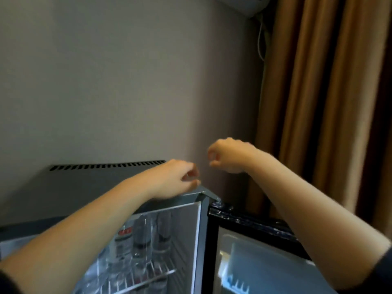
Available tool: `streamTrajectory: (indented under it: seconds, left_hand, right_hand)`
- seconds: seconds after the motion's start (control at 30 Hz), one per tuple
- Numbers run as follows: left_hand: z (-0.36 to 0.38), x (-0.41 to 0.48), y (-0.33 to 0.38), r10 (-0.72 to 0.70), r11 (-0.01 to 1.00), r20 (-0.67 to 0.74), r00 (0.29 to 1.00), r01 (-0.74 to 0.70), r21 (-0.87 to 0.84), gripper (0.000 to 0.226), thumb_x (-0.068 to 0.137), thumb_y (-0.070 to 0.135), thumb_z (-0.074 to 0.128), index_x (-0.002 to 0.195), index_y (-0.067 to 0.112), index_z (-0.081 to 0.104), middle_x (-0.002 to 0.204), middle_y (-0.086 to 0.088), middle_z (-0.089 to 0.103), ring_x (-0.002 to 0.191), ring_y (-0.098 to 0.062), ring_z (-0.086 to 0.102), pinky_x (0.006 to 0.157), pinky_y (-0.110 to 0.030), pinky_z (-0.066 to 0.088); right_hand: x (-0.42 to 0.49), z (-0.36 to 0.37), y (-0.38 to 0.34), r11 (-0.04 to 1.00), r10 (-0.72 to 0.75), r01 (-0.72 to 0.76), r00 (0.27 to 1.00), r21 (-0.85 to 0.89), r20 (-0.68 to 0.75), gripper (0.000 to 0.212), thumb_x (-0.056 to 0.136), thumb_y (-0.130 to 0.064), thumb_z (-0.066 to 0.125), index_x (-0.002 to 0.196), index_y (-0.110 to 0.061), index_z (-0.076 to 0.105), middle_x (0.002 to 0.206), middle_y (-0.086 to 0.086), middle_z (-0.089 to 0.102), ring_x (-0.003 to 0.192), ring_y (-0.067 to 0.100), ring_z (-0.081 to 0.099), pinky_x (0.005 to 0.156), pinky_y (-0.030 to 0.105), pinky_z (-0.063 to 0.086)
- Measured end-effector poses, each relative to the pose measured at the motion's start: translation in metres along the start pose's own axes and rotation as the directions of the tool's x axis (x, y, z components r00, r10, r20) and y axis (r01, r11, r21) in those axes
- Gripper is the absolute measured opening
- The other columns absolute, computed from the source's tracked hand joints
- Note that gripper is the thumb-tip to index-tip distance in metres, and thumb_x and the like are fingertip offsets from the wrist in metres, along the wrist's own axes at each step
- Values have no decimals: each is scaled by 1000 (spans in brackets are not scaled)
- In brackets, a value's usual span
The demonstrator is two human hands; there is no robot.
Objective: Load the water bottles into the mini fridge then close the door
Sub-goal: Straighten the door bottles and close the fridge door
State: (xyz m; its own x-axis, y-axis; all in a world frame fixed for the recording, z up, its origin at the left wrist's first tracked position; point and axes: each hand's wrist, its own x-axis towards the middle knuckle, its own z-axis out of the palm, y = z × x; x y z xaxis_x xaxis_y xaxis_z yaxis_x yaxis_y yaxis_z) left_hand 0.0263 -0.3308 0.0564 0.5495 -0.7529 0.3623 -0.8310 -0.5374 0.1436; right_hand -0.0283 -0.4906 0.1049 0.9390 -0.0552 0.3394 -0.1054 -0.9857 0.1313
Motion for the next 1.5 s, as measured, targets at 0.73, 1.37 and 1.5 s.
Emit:
streamTrajectory:
  seconds: [0.73,1.37,1.5]
  left_hand:
    - [79,-1,91,148,986,167,975,-157,47,83,74,83,32,129,23,47,124,5,55,124,-14,46,117,-47,-4]
    - [52,-134,26,-5,968,172,985,48,-248,60,97,52,25,150,24,17,159,6,8,147,-9,-2,118,-42,-2]
    - [27,-164,11,-56,903,247,967,154,-400,55,98,48,26,147,24,24,157,4,19,146,-13,12,119,-38,11]
  right_hand:
    - [-130,17,72,901,309,-418,802,112,511,32,98,-31,48,117,-16,68,115,1,67,107,19,61,92,29,45]
    - [-172,40,-13,283,179,-746,658,602,731,35,98,-46,38,108,-22,62,97,3,72,77,14,70,69,27,59]
    - [-163,49,-48,228,219,-696,718,681,661,44,95,-48,45,115,-12,62,103,9,71,84,21,69,87,37,56]
